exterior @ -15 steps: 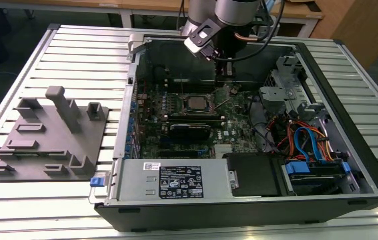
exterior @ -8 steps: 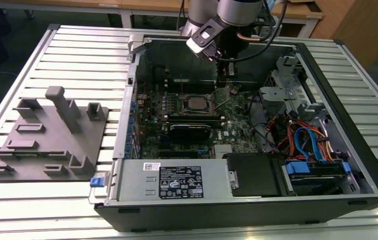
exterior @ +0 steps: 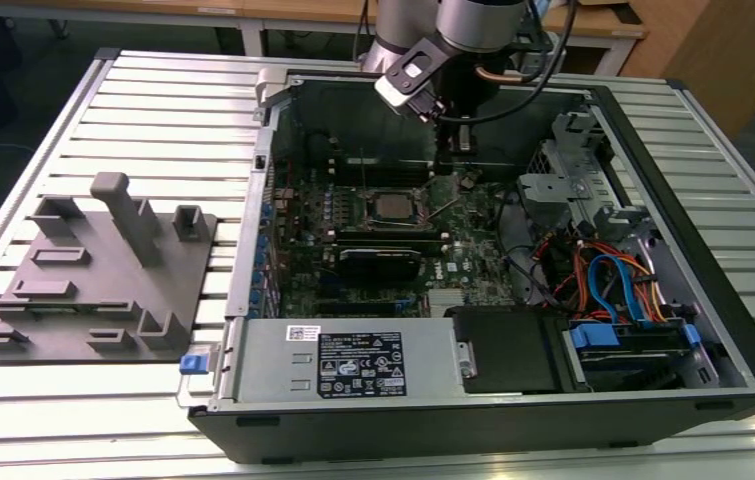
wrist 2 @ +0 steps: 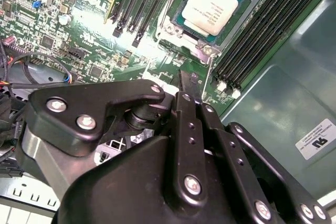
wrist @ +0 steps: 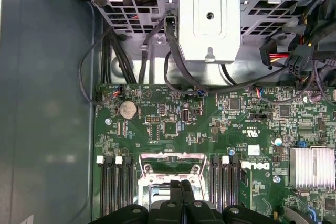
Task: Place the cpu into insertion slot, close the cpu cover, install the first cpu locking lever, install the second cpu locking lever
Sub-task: 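Close the cpu cover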
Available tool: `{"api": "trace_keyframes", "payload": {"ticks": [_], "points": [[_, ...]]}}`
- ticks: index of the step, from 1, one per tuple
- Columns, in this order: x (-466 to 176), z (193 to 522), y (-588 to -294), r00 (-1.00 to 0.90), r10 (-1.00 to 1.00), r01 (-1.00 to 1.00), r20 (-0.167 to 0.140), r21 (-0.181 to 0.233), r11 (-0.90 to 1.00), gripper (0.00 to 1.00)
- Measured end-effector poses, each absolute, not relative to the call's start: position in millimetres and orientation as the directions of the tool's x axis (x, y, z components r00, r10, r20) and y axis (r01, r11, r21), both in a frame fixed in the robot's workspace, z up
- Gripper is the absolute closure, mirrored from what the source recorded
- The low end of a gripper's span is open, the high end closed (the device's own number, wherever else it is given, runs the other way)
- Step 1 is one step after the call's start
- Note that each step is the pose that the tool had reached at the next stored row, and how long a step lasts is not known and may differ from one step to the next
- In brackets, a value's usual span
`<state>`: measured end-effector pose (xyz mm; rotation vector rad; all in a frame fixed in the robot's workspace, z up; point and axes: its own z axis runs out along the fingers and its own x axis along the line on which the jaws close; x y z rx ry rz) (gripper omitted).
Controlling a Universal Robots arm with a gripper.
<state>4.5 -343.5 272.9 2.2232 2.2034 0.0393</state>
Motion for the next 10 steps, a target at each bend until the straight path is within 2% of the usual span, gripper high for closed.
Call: {"api": "trace_keyframes", "payload": {"ticks": [10], "points": [[6.3, 272.8, -343.5, 0.009, 1.000, 1.000, 0.010, 0.026, -0.009, 0.90]]}}
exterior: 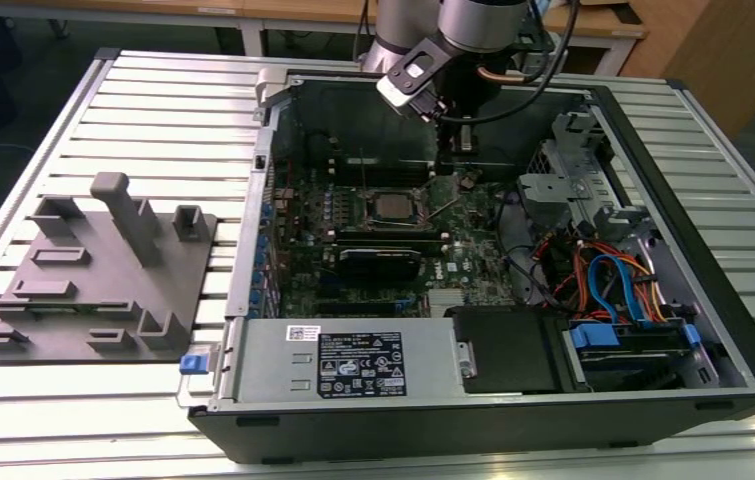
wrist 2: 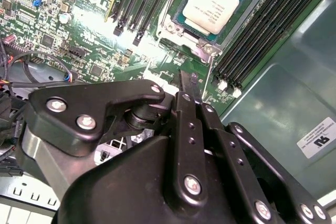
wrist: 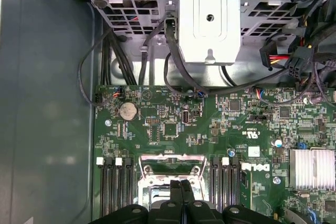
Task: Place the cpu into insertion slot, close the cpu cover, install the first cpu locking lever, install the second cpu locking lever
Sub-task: 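Close the cpu cover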
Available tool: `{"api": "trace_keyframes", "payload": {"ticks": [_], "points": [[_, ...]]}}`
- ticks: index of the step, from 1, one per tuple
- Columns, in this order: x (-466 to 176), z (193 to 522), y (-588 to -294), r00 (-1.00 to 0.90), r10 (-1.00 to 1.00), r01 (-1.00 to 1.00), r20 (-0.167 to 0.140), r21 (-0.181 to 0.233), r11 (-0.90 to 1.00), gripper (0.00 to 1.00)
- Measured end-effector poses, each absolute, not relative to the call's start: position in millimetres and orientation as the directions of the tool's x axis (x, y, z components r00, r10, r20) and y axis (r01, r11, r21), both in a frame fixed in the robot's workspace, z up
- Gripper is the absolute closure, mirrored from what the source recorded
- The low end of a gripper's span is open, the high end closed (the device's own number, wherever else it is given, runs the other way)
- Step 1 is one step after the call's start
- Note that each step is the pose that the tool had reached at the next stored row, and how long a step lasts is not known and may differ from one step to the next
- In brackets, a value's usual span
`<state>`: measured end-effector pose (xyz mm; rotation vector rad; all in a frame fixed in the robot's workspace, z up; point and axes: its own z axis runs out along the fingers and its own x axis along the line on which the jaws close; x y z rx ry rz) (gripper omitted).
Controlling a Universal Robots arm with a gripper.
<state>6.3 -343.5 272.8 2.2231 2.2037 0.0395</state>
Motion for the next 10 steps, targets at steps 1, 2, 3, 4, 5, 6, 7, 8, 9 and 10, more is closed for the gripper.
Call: {"api": "trace_keyframes", "payload": {"ticks": [1, 2, 3, 4, 5, 6, 7, 8, 9, 10], "points": [[6.7, 272.9, -343.5, 0.009, 1.000, 1.000, 0.010, 0.026, -0.009, 0.90], [7.2, 272.9, -343.5, 0.009, 1.000, 1.000, 0.010, 0.026, -0.009, 0.90], [7.9, 272.8, -343.5, 0.009, 1.000, 1.000, 0.010, 0.026, -0.009, 0.90], [8.6, 272.8, -343.5, 0.009, 1.000, 1.000, 0.010, 0.026, -0.009, 0.90], [9.1, 272.8, -343.5, 0.009, 1.000, 1.000, 0.010, 0.026, -0.009, 0.90], [9.8, 272.5, -343.5, 0.009, 1.000, 1.000, 0.010, 0.026, -0.009, 0.90], [10.8, 272.2, -343.5, 0.009, 1.000, 1.000, 0.010, 0.026, -0.009, 0.90], [12.1, 271.9, -343.5, 0.009, 1.000, 1.000, 0.010, 0.026, -0.009, 0.90], [13.5, 271.6, -343.5, 0.009, 1.000, 1.000, 0.010, 0.026, -0.009, 0.90], [15.1, 271.1, -343.5, 0.009, 1.000, 1.000, 0.010, 0.026, -0.009, 0.90]]}}
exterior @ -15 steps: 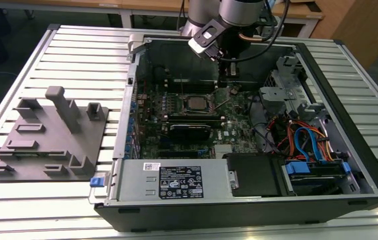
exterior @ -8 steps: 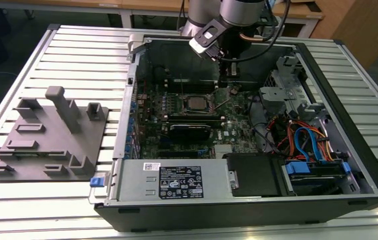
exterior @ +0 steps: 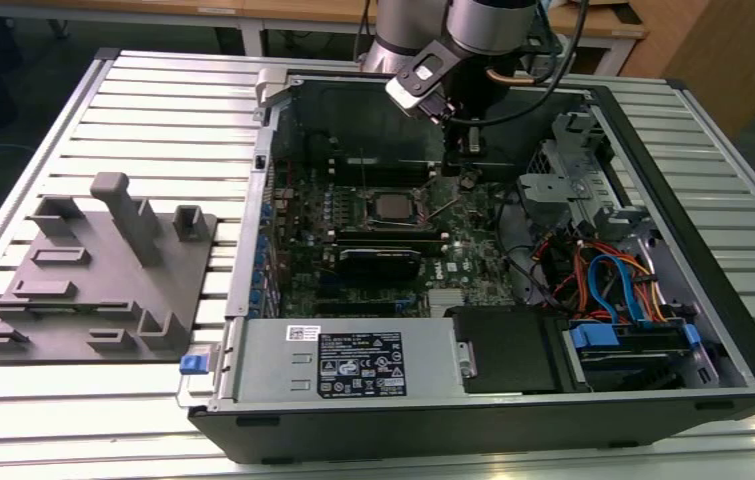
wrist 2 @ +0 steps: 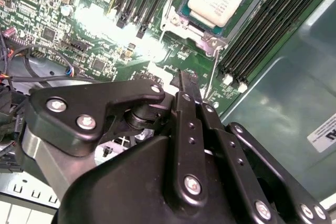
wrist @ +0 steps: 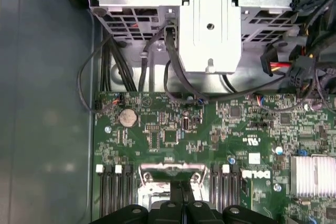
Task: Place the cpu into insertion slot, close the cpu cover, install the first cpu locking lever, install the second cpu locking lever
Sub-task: 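Close the cpu cover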
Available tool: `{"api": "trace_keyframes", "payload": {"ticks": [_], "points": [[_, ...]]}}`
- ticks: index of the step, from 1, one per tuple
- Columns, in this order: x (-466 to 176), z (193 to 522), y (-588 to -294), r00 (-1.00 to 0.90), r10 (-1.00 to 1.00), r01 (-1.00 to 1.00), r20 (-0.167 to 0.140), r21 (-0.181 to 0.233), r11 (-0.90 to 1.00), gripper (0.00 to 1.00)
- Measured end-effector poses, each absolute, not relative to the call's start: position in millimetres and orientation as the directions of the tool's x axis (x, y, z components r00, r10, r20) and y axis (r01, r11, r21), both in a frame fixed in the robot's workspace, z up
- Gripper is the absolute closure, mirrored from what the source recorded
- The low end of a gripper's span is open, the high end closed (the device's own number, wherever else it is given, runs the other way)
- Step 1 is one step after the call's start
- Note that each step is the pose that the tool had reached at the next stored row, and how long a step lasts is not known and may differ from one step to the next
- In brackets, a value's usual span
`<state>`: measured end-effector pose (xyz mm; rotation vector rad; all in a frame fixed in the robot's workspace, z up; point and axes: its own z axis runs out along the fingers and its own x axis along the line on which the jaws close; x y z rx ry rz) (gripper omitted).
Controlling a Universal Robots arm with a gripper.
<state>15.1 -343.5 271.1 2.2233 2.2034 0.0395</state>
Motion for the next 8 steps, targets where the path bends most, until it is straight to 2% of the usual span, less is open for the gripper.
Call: {"api": "trace_keyframes", "payload": {"ticks": [8], "points": [[36, 264, -342, 0.009, 1.000, 1.000, 0.010, 0.025, -0.010, 0.90]]}}
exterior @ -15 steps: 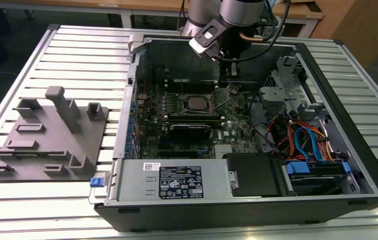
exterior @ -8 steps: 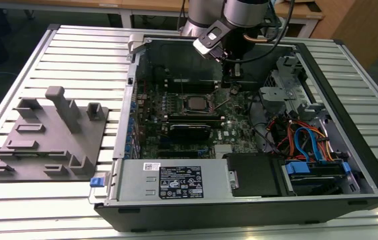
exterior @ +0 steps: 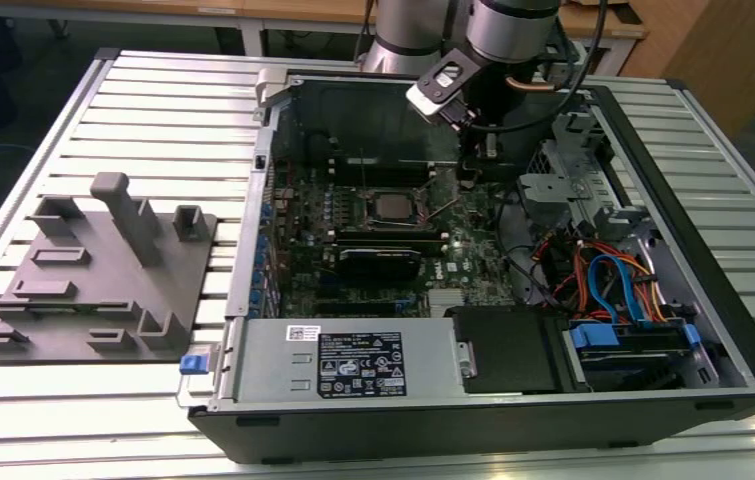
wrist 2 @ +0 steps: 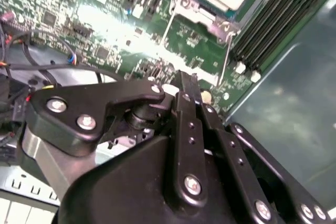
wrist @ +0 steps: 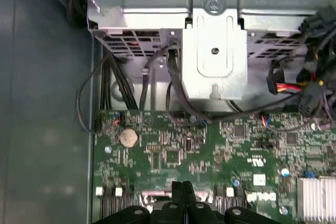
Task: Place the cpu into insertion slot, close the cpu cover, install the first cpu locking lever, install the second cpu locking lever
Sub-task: 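Close the cpu cover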
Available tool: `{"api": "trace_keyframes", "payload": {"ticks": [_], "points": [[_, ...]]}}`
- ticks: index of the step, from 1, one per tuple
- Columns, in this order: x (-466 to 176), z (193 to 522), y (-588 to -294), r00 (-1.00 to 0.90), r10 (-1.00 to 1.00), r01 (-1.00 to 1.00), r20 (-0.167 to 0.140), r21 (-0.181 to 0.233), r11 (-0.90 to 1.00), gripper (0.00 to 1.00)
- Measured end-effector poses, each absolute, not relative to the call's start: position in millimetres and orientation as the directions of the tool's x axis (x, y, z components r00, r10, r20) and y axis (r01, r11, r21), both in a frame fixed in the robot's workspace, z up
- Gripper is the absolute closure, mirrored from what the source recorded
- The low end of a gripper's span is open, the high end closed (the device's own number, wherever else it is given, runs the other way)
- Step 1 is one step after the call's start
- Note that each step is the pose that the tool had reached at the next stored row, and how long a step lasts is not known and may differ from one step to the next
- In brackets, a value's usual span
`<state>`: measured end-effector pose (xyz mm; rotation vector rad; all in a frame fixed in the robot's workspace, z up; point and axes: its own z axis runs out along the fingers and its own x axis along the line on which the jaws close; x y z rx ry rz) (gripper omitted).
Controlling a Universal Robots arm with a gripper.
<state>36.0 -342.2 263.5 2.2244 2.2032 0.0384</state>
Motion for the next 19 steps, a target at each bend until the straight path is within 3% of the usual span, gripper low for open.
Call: {"api": "trace_keyframes", "payload": {"ticks": [19], "points": [[40, 242, -332, 0.037, 0.999, 0.999, 0.010, 0.025, -0.037, 0.90]]}}
